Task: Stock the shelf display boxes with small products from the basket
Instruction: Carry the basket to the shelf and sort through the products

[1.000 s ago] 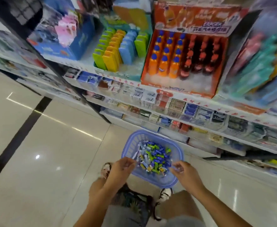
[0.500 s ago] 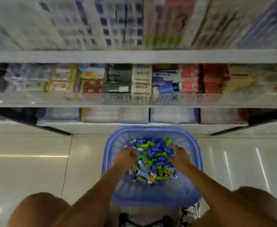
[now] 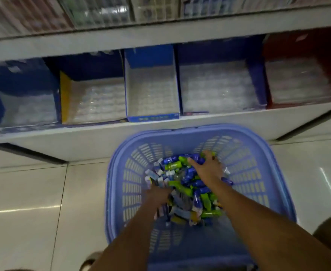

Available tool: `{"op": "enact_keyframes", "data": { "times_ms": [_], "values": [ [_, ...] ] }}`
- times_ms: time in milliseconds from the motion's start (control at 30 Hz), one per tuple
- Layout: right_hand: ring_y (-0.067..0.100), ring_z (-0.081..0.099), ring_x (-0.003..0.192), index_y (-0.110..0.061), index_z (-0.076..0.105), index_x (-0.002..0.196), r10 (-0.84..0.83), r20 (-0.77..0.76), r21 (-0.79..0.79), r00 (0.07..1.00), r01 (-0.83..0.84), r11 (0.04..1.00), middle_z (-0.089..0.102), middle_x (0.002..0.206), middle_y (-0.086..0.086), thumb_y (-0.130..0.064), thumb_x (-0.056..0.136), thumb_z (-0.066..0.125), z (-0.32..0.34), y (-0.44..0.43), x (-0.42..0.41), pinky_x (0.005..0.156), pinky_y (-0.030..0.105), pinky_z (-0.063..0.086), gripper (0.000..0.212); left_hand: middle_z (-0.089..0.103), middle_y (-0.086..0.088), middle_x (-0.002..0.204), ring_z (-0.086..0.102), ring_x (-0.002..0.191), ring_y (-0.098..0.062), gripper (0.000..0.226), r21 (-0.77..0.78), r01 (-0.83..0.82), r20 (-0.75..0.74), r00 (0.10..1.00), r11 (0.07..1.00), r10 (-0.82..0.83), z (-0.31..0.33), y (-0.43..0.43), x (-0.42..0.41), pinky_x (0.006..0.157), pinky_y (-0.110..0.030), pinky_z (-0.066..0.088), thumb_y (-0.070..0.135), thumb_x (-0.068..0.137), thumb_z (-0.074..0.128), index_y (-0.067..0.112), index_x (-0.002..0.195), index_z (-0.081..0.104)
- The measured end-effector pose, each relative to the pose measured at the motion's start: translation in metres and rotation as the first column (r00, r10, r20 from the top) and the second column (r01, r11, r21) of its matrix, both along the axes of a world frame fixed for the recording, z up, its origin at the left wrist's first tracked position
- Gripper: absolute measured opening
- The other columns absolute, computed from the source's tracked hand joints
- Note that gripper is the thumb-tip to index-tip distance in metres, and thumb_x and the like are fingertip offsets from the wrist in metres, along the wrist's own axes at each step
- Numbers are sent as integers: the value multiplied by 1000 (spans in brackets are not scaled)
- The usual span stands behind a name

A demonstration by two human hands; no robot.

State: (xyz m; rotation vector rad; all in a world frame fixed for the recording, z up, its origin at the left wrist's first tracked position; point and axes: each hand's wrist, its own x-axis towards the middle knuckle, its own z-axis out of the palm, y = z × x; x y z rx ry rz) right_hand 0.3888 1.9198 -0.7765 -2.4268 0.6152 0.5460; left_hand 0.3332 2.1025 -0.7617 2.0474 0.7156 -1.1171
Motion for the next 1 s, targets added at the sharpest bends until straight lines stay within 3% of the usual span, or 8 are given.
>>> {"op": "enact_keyframes", "data": {
  "times_ms": [133, 200, 267, 433, 567, 667, 767, 1000],
  "values": [
    [42, 34, 129, -25, 31, 138, 102, -33, -9, 994, -102, 995, 34, 143, 20, -70, 76, 55, 6, 34, -17, 102, 49, 35, 80, 61, -22, 94, 63, 71, -19, 16, -215, -407, -65, 913, 888, 403, 9, 3, 1, 52, -26, 45, 11, 99, 42, 5, 105, 55],
    [40, 32, 132, -27, 33, 139, 210, -70, 62, 975, -206, 977, 30, 146, 18, -71, 77, 54, 9, 41, -34, 105, 46, 34, 79, 57, -24, 126, 64, 104, -31, 32, -217, -533, -62, 844, 818, 533, 19, 9, 7, 59, -31, 54, 8, 98, 40, 12, 129, 46],
    [37, 34, 132, -25, 40, 136, 379, -62, 106, 923, -371, 923, 32, 146, 16, -69, 79, 54, 13, 41, -50, 107, 44, 36, 74, 46, -26, 138, 54, 119, -33, 44, -143, -414, 31, 906, 899, 422, 29, 13, 15, 85, -40, 51, 6, 97, 41, 1, 140, 39],
    [27, 20, 143, -29, 42, 141, 784, -128, 235, 607, -750, 619, 25, 156, 4, -53, 89, 53, 34, 46, -72, 118, 38, 15, 59, 57, -25, 126, 54, 117, -34, 32, 152, 70, 281, 953, 986, -111, 53, 4, 31, 91, -33, 43, 7, 94, 42, -8, 117, 58],
    [19, 49, 126, -17, 61, 125, 737, -350, 621, 578, -446, 645, 57, 134, 1, -40, 89, 60, 55, 32, -69, 112, 35, 34, 43, 57, -24, 127, 54, 117, -36, 33, 241, 333, 426, 808, 912, -407, 52, -22, 47, 93, -37, 42, 15, 92, 47, -1, 119, 58],
    [26, 61, 103, -5, 69, 107, 525, -244, 429, 816, -394, 813, 68, 108, 9, -26, 92, 54, 48, 2, -54, 90, 36, 47, 29, 42, -17, 145, 42, 131, -32, 47, 246, 525, 429, 695, 815, -577, 38, -41, 64, 107, -38, 36, 20, 95, 48, 5, 140, 42],
    [33, 55, 111, -5, 58, 120, 284, -71, 15, 956, -283, 959, 59, 122, 17, -10, 91, 49, 26, -19, -32, 87, 36, 46, 31, 38, -16, 147, 38, 131, -34, 52, 288, 697, 393, 539, 657, -745, 11, -52, 80, 107, -44, 37, 25, 95, 48, 9, 143, 36],
    [34, 23, 137, -10, 27, 143, 505, -154, -249, 849, -528, 812, 31, 147, 12, -36, 94, 49, -26, -32, 11, 111, 43, 30, 60, 42, -8, 140, 35, 131, -28, 58, 523, 708, 375, 309, 475, -874, -47, -37, 64, 111, -38, 23, 46, 93, 38, 12, 140, 37]
  ]
}}
